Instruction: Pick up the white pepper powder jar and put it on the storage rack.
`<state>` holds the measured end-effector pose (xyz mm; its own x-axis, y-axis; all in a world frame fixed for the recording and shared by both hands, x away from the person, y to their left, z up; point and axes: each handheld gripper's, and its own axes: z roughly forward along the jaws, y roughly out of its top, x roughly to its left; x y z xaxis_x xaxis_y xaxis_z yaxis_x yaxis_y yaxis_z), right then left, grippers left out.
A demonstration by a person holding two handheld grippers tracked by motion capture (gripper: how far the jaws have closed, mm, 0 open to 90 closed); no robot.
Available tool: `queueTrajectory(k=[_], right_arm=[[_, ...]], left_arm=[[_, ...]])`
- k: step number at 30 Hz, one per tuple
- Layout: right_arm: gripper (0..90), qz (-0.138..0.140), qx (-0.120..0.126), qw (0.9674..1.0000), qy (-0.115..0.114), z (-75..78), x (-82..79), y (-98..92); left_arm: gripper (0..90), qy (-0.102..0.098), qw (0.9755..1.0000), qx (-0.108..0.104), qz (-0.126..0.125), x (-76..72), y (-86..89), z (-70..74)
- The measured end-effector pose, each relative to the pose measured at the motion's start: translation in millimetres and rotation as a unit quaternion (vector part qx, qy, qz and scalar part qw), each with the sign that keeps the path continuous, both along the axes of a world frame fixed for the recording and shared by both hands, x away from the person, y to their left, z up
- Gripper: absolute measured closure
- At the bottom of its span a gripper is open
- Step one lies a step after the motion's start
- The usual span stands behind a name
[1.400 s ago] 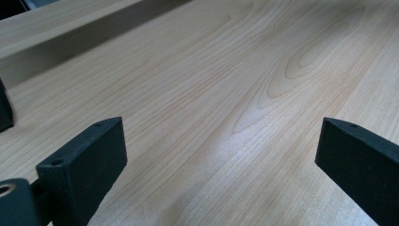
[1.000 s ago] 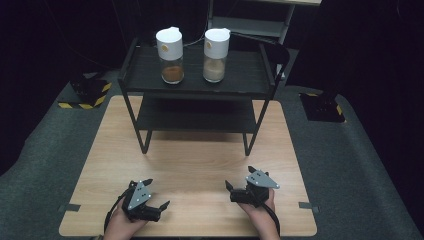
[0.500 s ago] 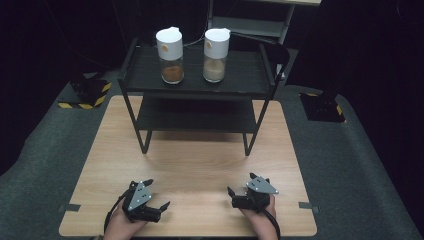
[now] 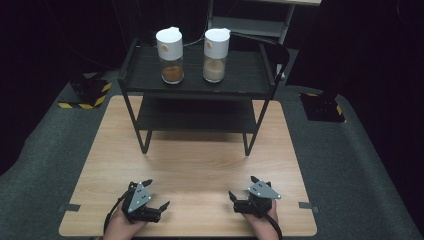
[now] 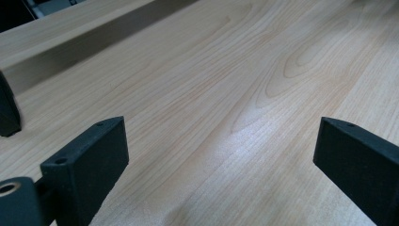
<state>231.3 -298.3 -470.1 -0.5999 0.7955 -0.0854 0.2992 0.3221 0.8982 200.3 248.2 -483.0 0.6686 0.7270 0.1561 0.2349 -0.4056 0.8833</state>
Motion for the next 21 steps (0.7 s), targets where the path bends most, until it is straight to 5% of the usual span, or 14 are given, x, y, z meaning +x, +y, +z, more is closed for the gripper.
queueTrajectory(k=[6,14,21], right_arm=[[0.3,-0.009,0.017,0.9998,0.004,-1.5,-3.1,-4.2],[0.1,-0.007,-0.027,0.9996,-0.002,2.8,-4.4,10.9],[0.2,-0.009,-0.034,0.9994,0.000,4.0,-2.7,14.5]], left_arm=[[3.7,-0.005,0.9998,0.017,-0.003,-2.0,-4.9,1.2],[3.7,-0.006,0.9997,0.022,-0.007,-3.2,-5.9,1.5],[3.7,-0.007,0.9997,0.023,-0.009,-3.3,-5.0,1.5]])
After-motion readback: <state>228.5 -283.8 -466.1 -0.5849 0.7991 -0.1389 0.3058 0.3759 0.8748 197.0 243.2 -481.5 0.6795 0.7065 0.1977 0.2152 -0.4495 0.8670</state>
